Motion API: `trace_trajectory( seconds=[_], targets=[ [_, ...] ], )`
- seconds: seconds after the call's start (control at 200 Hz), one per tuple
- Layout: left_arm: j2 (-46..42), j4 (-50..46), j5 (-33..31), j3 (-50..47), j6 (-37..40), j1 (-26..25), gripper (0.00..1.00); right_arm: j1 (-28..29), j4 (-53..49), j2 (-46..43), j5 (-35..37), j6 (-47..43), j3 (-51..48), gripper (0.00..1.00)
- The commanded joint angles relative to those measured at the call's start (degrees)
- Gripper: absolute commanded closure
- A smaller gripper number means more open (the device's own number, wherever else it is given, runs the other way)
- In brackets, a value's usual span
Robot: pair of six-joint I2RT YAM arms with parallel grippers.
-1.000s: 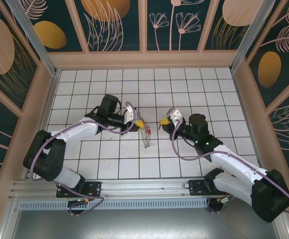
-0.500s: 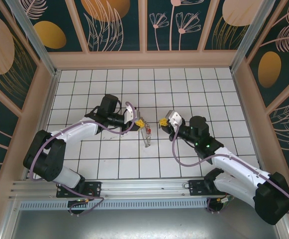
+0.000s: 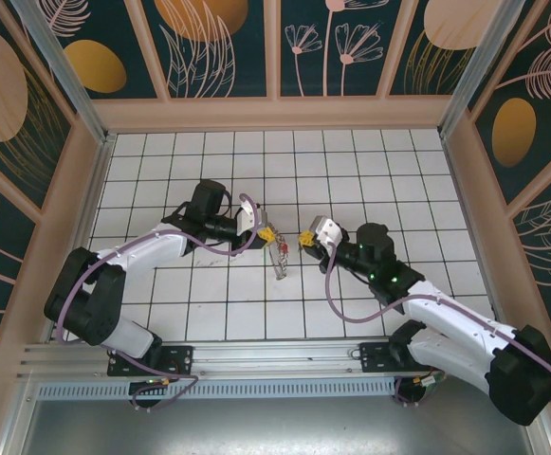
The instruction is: Put the keys on the keyring
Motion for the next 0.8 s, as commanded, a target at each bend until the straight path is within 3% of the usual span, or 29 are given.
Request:
trace_trajectory(
  seconds=[0.0,0.385,0.671,0.796],
  targets=[
    [-0.8,2.1,1.5,-0.1,0.2,-0.3,1.0,1.5,0.8,1.3,-1.1,-2.5,2.8,1.0],
    [-0.9,1.6,1.7,-0.2,0.8,-0.2,1.0,3.3,6.4,6.4,10.6,-8.0,4.0,1.0],
    [-1.2,0.5,2.5,-0.3,3.2,-0.2,1.0,3.2,9.5,13.4,2.6,-9.4,6.3,1.0],
    [-1.1,0.6,2.2,-0.2,2.4,-0.3,1.0,3.1,5.7,15.2,-2.6,-10.3,8.2,1.0]
  ],
)
